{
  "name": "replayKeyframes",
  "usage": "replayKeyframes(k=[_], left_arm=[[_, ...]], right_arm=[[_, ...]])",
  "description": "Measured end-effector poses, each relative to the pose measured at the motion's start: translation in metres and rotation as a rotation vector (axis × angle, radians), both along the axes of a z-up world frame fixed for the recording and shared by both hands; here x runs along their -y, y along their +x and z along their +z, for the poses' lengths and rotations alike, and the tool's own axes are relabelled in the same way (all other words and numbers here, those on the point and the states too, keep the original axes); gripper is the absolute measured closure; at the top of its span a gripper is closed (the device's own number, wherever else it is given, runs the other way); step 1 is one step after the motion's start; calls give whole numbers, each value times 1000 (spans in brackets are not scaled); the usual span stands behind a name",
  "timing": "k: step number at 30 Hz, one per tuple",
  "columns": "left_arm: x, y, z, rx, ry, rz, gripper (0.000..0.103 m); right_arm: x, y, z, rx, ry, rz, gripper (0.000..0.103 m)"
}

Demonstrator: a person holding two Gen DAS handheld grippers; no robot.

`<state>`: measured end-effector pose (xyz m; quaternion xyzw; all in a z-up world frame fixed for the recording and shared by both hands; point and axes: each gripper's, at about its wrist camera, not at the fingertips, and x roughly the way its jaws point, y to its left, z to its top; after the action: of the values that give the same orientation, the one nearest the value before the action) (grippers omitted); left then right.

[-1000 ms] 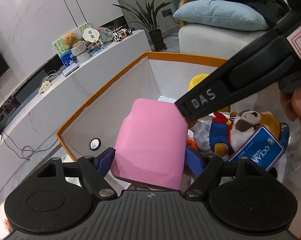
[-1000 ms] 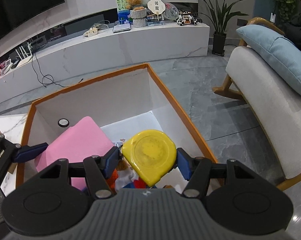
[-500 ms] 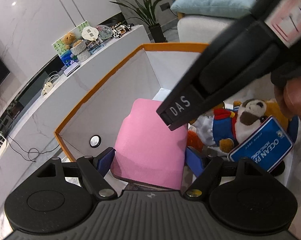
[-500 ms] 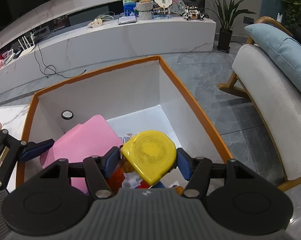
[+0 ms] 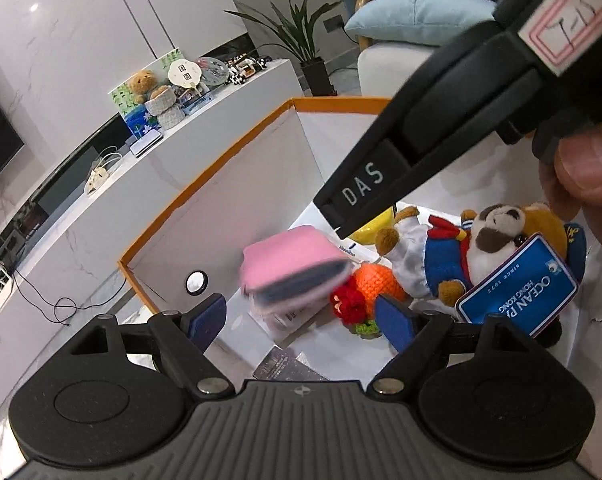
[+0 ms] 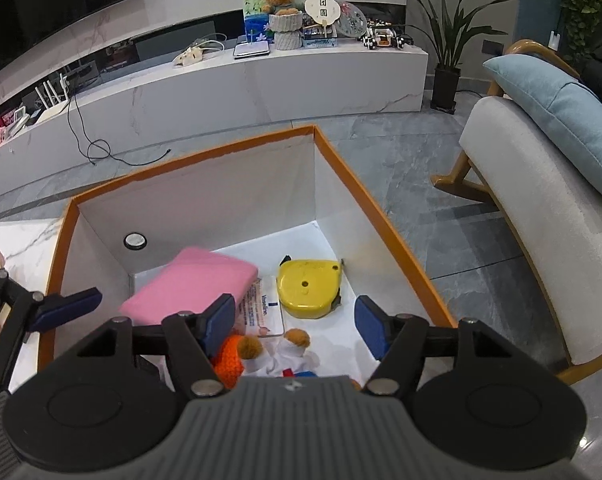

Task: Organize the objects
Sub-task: 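Lower the notebook into the box and open the left tool while the right tool releases the tape measure, then withdraw both tools from the box back toward the crochet bunny and gift box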

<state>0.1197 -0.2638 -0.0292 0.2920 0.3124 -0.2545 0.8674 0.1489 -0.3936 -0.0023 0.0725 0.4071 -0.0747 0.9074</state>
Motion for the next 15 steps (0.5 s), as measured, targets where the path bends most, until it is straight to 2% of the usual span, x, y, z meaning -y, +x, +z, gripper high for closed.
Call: replayKeyframes(k=[10, 15], left_arm=[[-22, 0, 25, 57, -84, 36, 7], [-47, -3, 42, 128, -152, 76, 7]], right_arm=[[-2, -3, 9, 57, 20, -5, 34], [-6, -5, 16, 105, 42, -4, 33]])
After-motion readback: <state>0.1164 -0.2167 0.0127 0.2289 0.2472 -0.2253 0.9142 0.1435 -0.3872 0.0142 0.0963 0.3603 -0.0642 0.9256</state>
